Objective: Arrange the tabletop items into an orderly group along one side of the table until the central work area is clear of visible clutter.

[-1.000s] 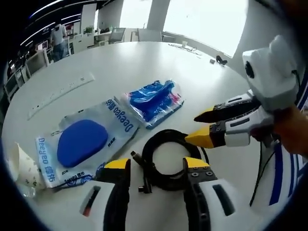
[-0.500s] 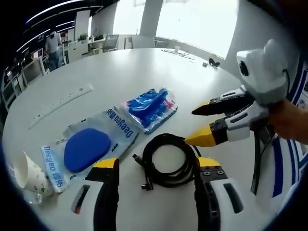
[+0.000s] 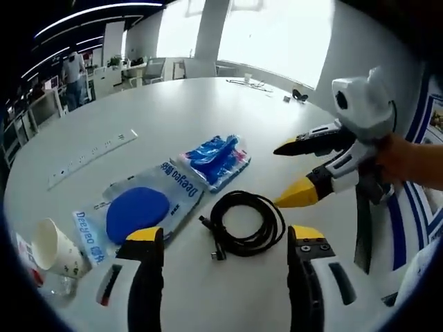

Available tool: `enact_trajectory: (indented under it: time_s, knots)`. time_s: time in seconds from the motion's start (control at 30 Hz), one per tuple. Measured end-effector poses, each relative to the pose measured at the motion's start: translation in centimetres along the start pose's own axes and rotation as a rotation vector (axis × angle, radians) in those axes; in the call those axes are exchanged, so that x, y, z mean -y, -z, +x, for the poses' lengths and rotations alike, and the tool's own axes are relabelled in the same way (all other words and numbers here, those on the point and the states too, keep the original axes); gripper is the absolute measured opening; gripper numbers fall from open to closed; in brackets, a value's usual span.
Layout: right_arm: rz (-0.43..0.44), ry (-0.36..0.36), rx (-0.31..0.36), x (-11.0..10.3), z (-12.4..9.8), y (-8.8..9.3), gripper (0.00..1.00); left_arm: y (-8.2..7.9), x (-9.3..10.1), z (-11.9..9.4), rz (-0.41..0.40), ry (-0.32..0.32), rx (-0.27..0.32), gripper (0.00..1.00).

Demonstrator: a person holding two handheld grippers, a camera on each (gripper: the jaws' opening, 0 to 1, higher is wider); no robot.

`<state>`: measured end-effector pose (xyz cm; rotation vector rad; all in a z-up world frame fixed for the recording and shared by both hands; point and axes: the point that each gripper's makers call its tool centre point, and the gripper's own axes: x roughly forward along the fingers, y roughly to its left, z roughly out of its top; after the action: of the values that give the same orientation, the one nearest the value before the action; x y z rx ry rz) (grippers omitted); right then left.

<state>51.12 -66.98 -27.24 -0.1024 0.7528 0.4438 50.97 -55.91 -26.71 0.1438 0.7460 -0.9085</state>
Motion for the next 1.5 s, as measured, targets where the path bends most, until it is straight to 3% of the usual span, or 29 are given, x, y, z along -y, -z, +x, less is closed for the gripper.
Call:
enact_trajectory:
  time_s: [0.53,0.93,1.5]
  knots:
    - [-0.051,-0.034,0.059,0.0,-2.6,-1.8,0.78,0.3,-1.7,-5.4,0.006,0.025,0.064,0.89]
    - [-0.091,-0.064,0.088,-0.9,-4.9,-2.1,0.80,2.6,-3.6,-10.9,-0.003,-0.009,0.073,0.94]
    - [-0.153,-0.096,0.091,-4.4,-7.6,-2.1,0.81,5.7,-5.9,-18.5,-0.016,-0.075,0.108,0.97]
